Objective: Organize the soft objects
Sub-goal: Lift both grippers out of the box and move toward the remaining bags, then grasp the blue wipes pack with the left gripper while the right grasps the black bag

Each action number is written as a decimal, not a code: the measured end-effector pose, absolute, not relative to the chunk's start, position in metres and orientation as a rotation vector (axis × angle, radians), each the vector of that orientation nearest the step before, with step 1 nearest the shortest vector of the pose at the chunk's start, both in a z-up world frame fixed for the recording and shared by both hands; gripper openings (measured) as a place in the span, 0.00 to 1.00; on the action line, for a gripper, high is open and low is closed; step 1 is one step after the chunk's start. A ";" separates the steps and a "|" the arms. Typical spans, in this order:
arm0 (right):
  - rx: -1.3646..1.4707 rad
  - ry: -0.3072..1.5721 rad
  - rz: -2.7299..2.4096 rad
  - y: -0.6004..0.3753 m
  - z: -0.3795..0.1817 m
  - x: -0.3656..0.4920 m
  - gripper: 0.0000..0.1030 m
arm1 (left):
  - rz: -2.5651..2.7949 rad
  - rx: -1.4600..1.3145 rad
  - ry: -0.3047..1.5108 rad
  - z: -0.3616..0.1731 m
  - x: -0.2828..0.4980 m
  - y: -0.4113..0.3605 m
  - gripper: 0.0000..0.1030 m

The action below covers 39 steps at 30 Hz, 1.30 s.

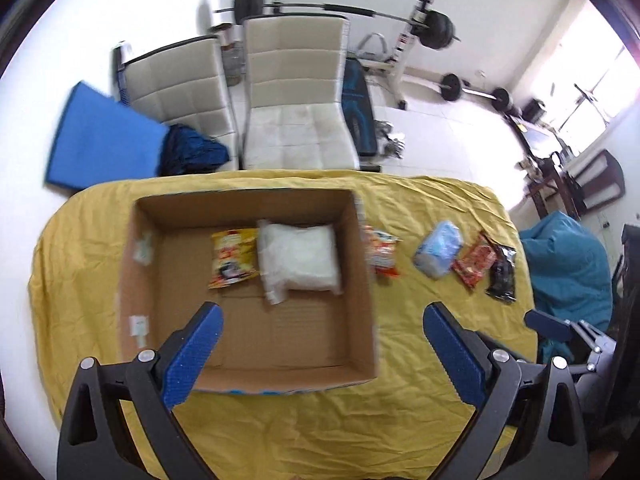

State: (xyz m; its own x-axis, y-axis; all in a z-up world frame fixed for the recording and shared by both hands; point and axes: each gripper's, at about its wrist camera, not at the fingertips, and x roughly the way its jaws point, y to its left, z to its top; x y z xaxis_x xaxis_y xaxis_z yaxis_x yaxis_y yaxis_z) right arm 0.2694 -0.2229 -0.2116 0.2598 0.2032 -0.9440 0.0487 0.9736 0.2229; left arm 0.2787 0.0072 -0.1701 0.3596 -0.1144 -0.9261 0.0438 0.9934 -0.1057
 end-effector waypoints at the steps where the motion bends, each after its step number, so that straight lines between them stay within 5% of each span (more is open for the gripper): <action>1: 0.224 1.307 0.065 -0.247 -0.215 0.273 1.00 | -0.127 -0.053 1.207 -0.173 0.285 -0.011 1.00; 11: 0.346 1.458 -0.219 -0.454 -0.319 0.321 1.00 | -0.322 0.163 1.324 -0.256 0.361 -0.193 1.00; 22: 0.374 1.609 -0.229 -0.491 -0.437 0.362 1.00 | -0.374 0.388 1.510 -0.390 0.432 -0.288 0.99; 28: 0.379 1.647 -0.237 -0.491 -0.466 0.372 0.89 | -0.413 0.443 1.630 -0.447 0.448 -0.306 0.61; 32: 0.329 1.665 -0.230 -0.487 -0.478 0.375 0.71 | -0.419 0.376 1.670 -0.459 0.449 -0.300 0.55; 39: 0.331 1.702 -0.197 -0.482 -0.478 0.350 0.62 | -0.264 0.112 1.718 -0.457 0.428 -0.253 0.54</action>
State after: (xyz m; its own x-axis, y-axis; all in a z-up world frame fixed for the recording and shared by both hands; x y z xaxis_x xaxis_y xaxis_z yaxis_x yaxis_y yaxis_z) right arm 0.3501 -0.4815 -0.4784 -0.1313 0.1058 -0.9857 0.3286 0.9427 0.0574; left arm 0.4281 -0.2533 -0.4565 -0.1657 -0.0751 -0.9833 0.2235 0.9683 -0.1116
